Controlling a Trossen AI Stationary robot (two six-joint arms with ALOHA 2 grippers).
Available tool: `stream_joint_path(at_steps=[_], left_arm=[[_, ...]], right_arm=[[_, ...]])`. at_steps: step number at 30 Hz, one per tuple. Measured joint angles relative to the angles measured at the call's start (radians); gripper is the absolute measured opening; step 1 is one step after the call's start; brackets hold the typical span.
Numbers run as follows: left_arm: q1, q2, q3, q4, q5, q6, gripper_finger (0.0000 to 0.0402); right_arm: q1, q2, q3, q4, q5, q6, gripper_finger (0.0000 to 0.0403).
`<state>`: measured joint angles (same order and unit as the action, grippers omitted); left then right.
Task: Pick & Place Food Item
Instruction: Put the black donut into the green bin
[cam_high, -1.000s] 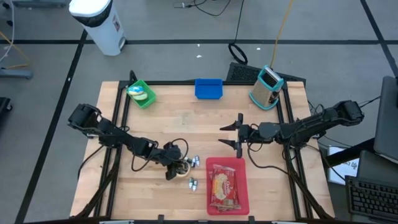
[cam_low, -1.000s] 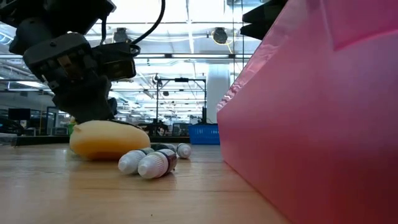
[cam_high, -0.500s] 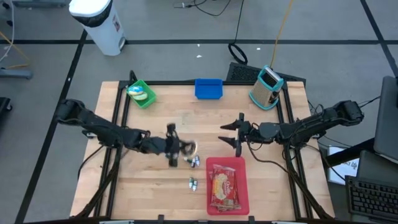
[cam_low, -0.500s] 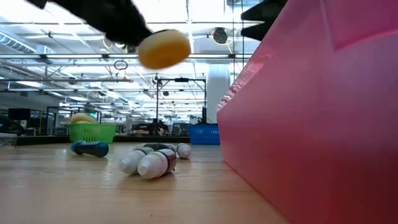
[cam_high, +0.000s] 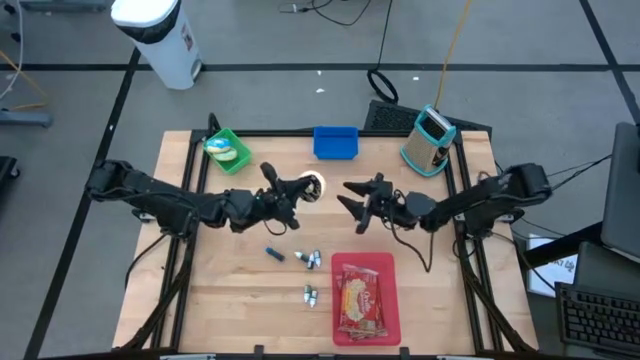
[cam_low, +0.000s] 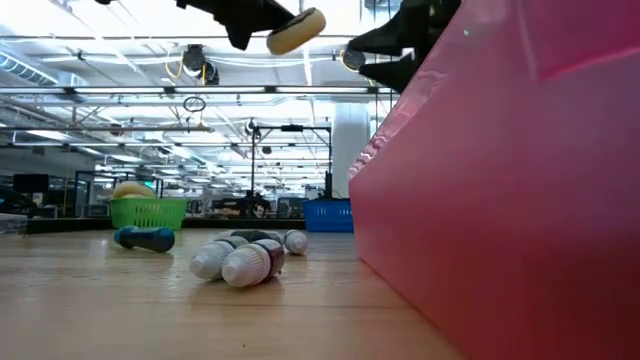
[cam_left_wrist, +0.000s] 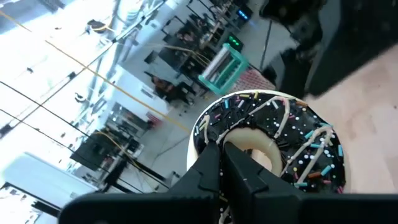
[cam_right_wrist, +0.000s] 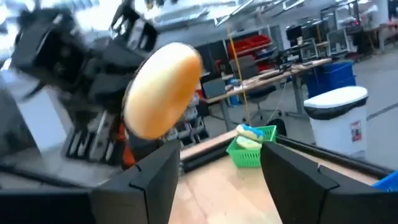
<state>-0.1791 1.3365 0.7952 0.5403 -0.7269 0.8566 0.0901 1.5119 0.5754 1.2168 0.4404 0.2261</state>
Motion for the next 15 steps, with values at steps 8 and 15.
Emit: stream_joint_path(at_steps=[8,15], left_arm=[[-0.001,0.002,0.0,-0.029,-0.025,0.028,0.0007],[0.0,0.007,-0.001,-0.044,-0.066,0.024,0.0011]], right_arm=[[-0.105,0.136,0.108,0.066,-0.306,0.247,0.0258],[-0.109,0.206,0.223,0.04,-0.351,0.231,0.0283]])
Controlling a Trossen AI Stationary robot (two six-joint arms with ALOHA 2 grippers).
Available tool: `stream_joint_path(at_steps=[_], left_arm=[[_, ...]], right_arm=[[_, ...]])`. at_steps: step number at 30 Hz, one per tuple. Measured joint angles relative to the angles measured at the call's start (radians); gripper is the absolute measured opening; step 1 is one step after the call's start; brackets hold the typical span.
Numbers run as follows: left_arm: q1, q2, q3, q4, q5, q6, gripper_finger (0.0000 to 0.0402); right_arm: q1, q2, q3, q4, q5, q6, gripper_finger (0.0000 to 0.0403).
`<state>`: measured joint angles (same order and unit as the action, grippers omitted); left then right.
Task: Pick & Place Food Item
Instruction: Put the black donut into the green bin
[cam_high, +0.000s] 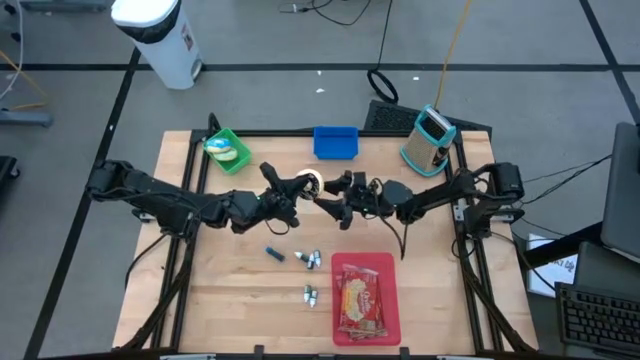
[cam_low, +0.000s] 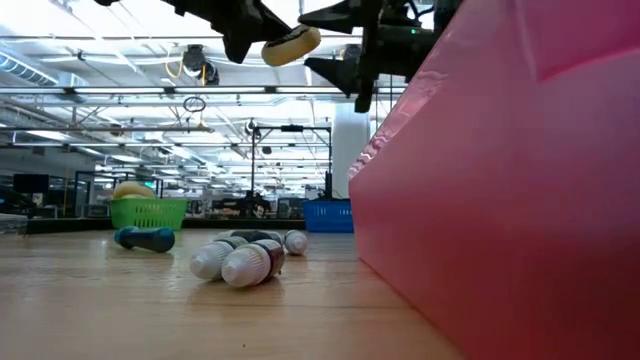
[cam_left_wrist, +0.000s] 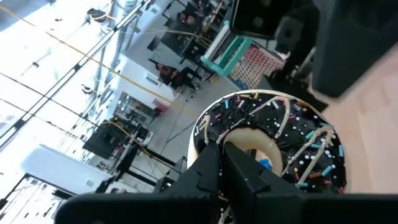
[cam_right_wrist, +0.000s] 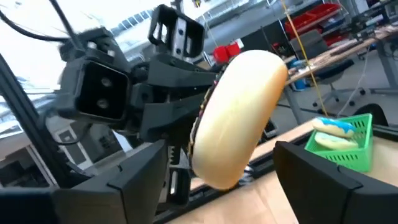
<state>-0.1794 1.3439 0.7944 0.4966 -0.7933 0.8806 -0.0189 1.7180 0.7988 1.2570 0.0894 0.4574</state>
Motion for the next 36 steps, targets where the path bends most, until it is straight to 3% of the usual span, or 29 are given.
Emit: stream_joint_path(at_steps=[5,10,19,25,36], left_arm=[[0.001,0.004,0.0,-0.012,0.004,0.004,0.0004],[0.001,0.004,0.0,-0.016,-0.013,-0.012,0.0016],[0.001,0.004,0.0,-0.014,-0.021,-0.071,0.0005],[0.001,0.004,0.0,-0.014,-0.019,-0.082,0.0038],[-0.03,-0.044,0.0,0.104,-0.102,-0.207,0.0112]], right_arm=[[0.0,0.027,0.042,-0.033,0.014,-0.001,0.0272],[0.0,0.03,0.043,-0.046,0.016,-0.021,0.0235],[0.0,0.029,0.042,-0.036,0.017,-0.055,0.01],[0.0,0.029,0.042,-0.035,0.016,-0.102,0.0015],[-0.002,0.028,0.042,-0.073,0.009,-0.193,0.0011]])
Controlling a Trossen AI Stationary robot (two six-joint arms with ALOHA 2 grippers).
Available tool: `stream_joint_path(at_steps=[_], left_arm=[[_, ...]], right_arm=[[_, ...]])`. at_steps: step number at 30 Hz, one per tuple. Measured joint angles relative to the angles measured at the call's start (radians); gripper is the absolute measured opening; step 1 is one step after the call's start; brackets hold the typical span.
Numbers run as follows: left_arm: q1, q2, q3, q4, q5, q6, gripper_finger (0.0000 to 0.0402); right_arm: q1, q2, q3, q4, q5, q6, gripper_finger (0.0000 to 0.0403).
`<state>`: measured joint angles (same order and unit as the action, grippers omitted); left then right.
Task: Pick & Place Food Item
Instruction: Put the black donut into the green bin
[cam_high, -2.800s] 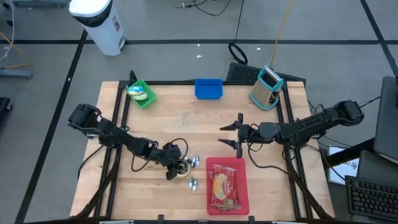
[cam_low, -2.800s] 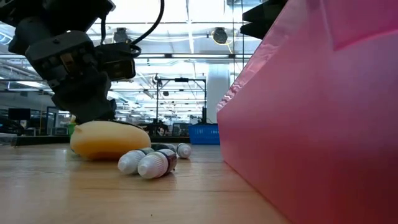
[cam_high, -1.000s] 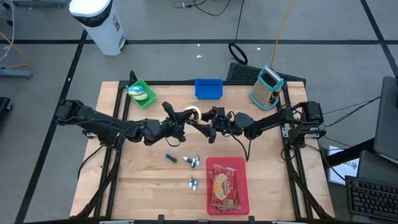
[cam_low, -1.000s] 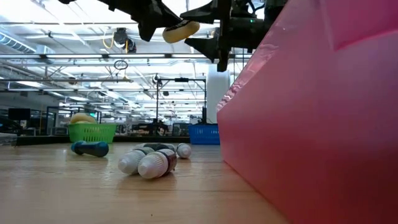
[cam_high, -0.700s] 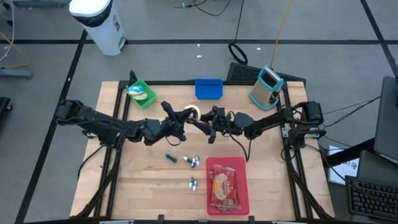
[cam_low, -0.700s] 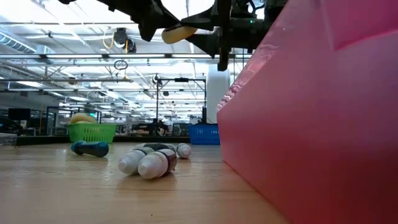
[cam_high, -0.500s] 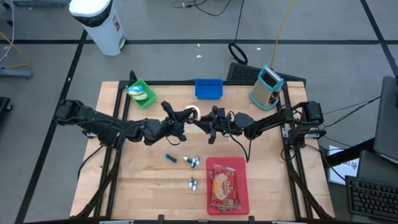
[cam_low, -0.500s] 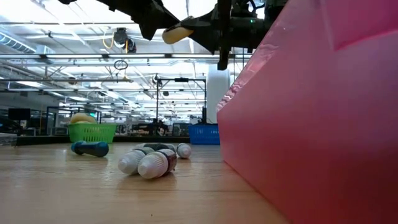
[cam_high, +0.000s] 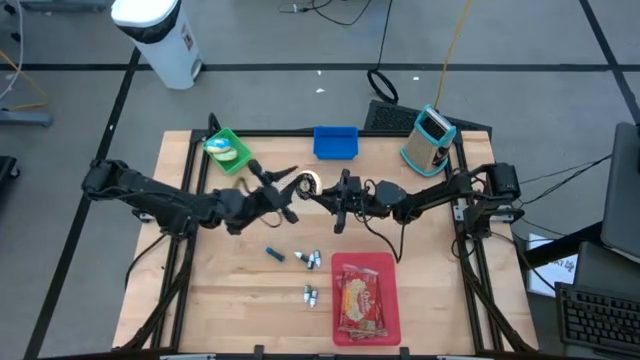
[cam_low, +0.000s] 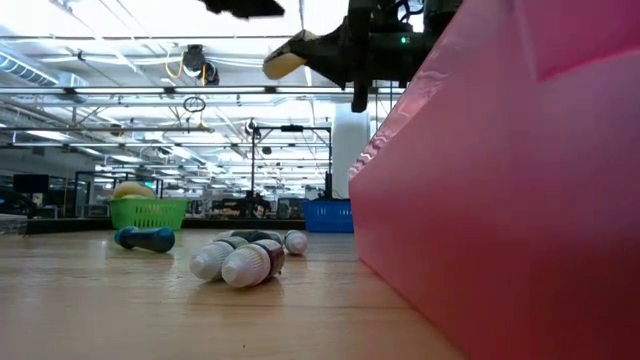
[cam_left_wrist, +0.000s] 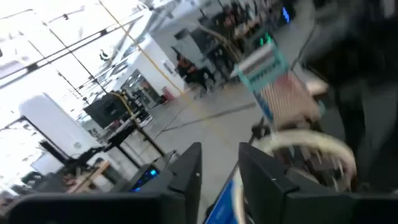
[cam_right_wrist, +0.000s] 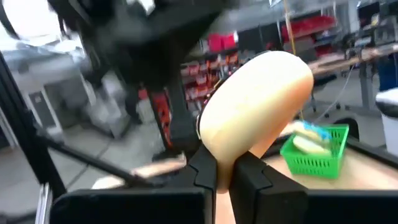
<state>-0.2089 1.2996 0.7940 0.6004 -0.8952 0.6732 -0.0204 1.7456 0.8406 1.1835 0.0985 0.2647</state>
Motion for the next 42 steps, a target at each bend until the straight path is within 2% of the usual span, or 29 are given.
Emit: stream_joint_path(at_steps=[5,8,13,17,20,22,31,42], left_arm=[[-0.022,-0.097,0.0,-0.097,0.025,-0.133,0.0164],[-0.011,-0.171,0.0,-0.229,0.141,-0.296,0.0187],[0.094,-0.255,0.0,-0.428,0.592,-0.63,0.0202],[0.183,-0.244,0.0,-0.462,0.963,-0.835,0.0198],[0.214,-0.196,0.0,-0.42,1.12,-0.905,0.0193],[0.222,-0.165,0.0,-0.378,1.156,-0.916,0.0191],[0.252,-0.063,0.0,-0.299,1.157,-0.911,0.0203],[0.288,-0.065,0.0,-0.296,1.162,-0.921,0.0203]], right_arm=[[-0.001,-0.052,-0.002,-0.14,-0.087,-0.052,0.0012],[-0.001,-0.117,-0.002,-0.275,-0.22,-0.122,0.0013],[0.0,-0.221,-0.002,-0.442,-0.4,-0.221,0.0012],[0.0,-0.274,-0.002,-0.459,-0.419,-0.24,0.0012],[0.0,-0.282,-0.002,-0.466,-0.42,-0.251,0.0011],[0.002,-0.282,-0.002,-0.468,-0.422,-0.251,0.0011],[0.03,-0.282,-0.002,-0.473,-0.425,-0.251,0.0011],[0.042,-0.282,-0.002,-0.481,-0.44,-0.273,0.0011]])
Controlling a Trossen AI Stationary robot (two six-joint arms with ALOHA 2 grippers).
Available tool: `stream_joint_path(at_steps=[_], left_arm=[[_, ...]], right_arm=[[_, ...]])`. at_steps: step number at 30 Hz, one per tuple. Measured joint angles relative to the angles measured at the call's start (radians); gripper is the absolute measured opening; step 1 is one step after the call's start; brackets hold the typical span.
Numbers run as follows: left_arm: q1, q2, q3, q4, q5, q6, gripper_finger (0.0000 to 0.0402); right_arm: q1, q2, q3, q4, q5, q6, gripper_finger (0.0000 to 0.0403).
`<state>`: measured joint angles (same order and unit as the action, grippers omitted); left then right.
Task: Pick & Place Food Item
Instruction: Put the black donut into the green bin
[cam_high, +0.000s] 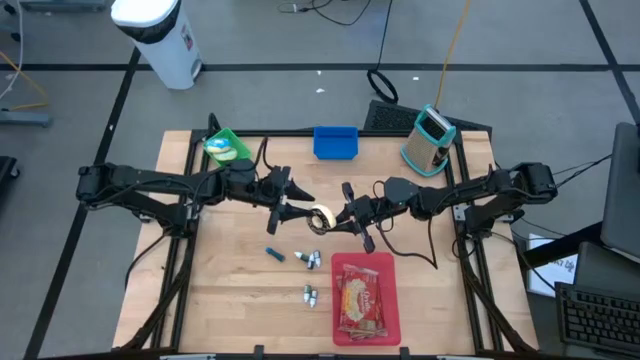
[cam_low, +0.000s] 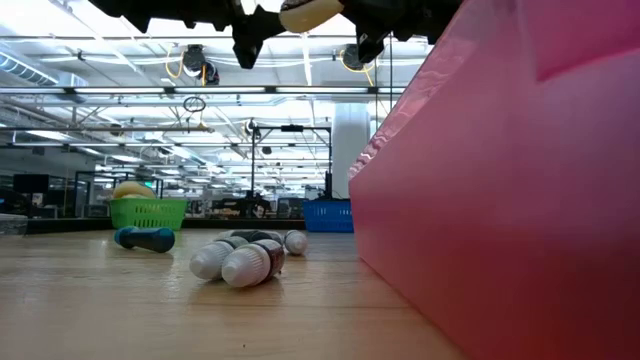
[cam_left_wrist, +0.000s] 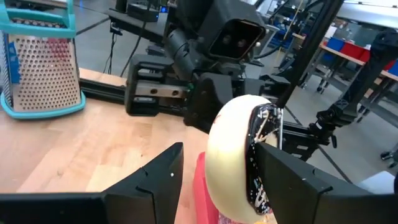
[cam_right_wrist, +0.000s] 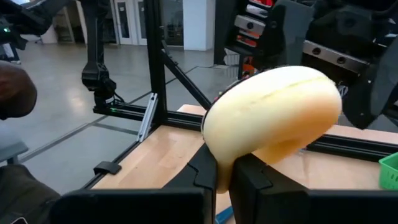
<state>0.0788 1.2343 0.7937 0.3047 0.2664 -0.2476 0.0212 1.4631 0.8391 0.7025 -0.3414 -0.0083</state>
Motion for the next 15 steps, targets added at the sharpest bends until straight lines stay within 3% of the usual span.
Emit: stream_joint_path(at_steps=[7,15], left_arm=[[-0.002,0.009,0.0,0.006,0.212,-0.002,0.0201],[-0.002,0.008,0.0,0.008,0.243,0.006,0.0154]], right_arm=[[-0.007,0.0,0.0,-0.003,-0.008,-0.024,0.0011],[-0.01,0.0,0.0,-0.005,0.027,-0.034,0.0011]])
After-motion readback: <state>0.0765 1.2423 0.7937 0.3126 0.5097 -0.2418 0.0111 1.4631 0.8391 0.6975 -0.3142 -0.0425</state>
